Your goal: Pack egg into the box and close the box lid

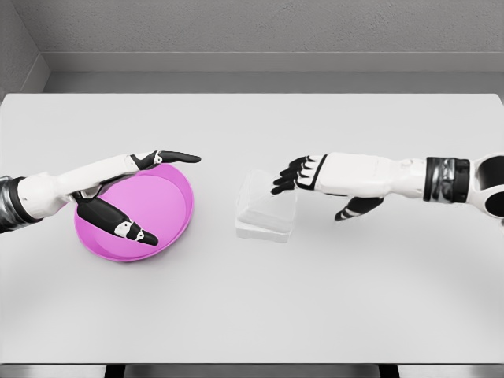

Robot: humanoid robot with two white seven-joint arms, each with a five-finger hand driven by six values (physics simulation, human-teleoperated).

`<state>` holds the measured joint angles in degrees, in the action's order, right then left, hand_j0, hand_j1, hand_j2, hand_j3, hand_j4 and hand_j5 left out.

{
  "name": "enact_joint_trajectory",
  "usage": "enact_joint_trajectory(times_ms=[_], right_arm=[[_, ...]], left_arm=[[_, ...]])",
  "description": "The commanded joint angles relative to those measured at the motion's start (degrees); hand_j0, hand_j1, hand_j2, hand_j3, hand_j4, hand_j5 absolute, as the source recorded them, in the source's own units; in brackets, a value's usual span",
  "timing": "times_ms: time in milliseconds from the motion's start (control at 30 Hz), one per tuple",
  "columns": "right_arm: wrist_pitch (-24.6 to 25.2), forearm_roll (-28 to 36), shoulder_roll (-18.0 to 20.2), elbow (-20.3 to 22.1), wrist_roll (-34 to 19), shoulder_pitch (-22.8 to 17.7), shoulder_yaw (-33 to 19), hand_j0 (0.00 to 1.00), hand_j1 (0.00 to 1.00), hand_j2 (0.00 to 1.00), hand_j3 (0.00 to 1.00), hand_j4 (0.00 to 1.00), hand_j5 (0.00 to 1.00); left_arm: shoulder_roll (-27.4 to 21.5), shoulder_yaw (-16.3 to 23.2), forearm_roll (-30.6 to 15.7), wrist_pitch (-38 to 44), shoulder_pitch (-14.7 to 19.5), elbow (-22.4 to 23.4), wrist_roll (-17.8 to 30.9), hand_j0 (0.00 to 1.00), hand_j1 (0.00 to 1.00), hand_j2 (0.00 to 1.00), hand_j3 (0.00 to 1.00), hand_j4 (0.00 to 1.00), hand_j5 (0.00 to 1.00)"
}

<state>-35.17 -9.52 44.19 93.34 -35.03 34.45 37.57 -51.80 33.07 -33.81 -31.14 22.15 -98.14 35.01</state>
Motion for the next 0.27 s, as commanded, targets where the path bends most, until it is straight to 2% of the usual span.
enact_joint_trajectory(times_ms=[0,100,233], right_arm=[[0.2,0.4,1.1,-0.2,0.0,0.0,-1.9,1.00,1.00,1.00,1.00,1.00,1.00],[0.2,0.5,5.4,-0.9,0.0,-0.8,-8.3,1.00,1.00,1.00,1.00,1.00,1.00],[0.2,0.5,5.8,-5.1,0.0,-0.9,-8.8,1.00,1.00,1.00,1.00,1.00,1.00]], left_arm=[[-0.1,0.0,-0.5,0.1,0.0,0.1,0.0,1.00,1.00,1.00,1.00,1.00,1.00],[-0.5,-0.1,-0.5,0.1,0.0,0.1,0.0,1.00,1.00,1.00,1.00,1.00,1.00],[-0.4,-0.4,-0.6,-0.2,0.0,-0.1,0.0,1.00,1.00,1.00,1.00,1.00,1.00]])
